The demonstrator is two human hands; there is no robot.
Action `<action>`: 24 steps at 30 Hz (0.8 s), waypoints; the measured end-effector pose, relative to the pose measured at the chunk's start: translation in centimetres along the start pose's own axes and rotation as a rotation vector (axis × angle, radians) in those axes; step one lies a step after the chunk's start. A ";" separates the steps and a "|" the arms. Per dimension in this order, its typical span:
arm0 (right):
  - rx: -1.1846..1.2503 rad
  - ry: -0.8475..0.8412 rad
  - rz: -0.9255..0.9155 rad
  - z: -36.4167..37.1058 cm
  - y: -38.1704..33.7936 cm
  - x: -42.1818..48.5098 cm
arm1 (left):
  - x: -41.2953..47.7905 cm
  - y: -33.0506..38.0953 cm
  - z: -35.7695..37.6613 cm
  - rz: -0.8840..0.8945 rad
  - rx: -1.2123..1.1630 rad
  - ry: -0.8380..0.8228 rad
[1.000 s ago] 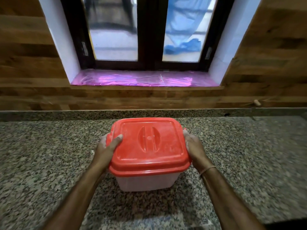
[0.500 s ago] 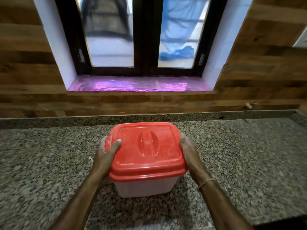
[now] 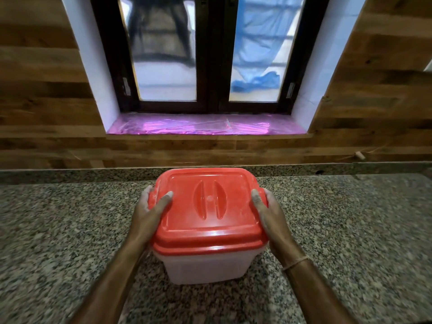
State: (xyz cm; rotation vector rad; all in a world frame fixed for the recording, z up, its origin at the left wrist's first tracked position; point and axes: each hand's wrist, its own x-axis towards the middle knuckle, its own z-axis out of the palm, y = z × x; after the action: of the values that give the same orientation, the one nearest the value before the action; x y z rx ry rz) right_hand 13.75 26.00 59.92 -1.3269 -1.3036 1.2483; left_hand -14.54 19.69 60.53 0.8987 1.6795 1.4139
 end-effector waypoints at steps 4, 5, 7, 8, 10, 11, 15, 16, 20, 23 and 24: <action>-0.020 0.042 -0.010 -1.9 -1.9 0.2 | 0.0 2.7 1.9 0.089 -0.032 0.009; -0.007 0.036 0.024 -3.1 -2.2 0.6 | -0.1 3.3 3.1 0.113 -0.034 -0.002; 0.091 0.006 0.129 -5.9 -2.7 1.6 | -0.3 4.5 5.9 0.144 -0.055 -0.032; 0.162 -0.005 0.184 -7.7 -2.8 2.2 | -0.4 5.1 7.5 0.151 -0.066 -0.054; 0.275 -0.023 0.256 -11.6 -2.3 3.6 | -0.6 6.0 10.6 0.165 -0.076 -0.131; 0.302 -0.020 0.264 -13.7 -1.9 4.2 | -0.8 6.1 12.2 0.174 -0.042 -0.186; 0.284 0.118 0.222 -22.6 1.0 6.7 | -1.7 4.0 19.0 0.215 0.380 -0.275; 0.287 0.160 0.214 -24.9 2.0 7.3 | -2.1 3.0 20.7 0.228 0.505 -0.273; 0.238 0.234 0.228 -31.9 7.8 9.7 | -3.0 0.2 25.9 0.271 0.849 -0.247; 0.213 0.251 0.287 -32.9 12.1 11.4 | -3.2 -0.1 27.0 0.280 0.947 -0.153; 0.200 0.240 0.295 -33.0 13.6 11.8 | -3.1 -0.1 27.3 0.279 0.979 -0.135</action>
State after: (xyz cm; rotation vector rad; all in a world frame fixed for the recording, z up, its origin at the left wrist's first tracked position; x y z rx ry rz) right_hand 47.49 38.79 49.39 -1.5066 -0.8152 1.3300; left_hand 11.00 29.54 57.83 1.7563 2.2049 0.5842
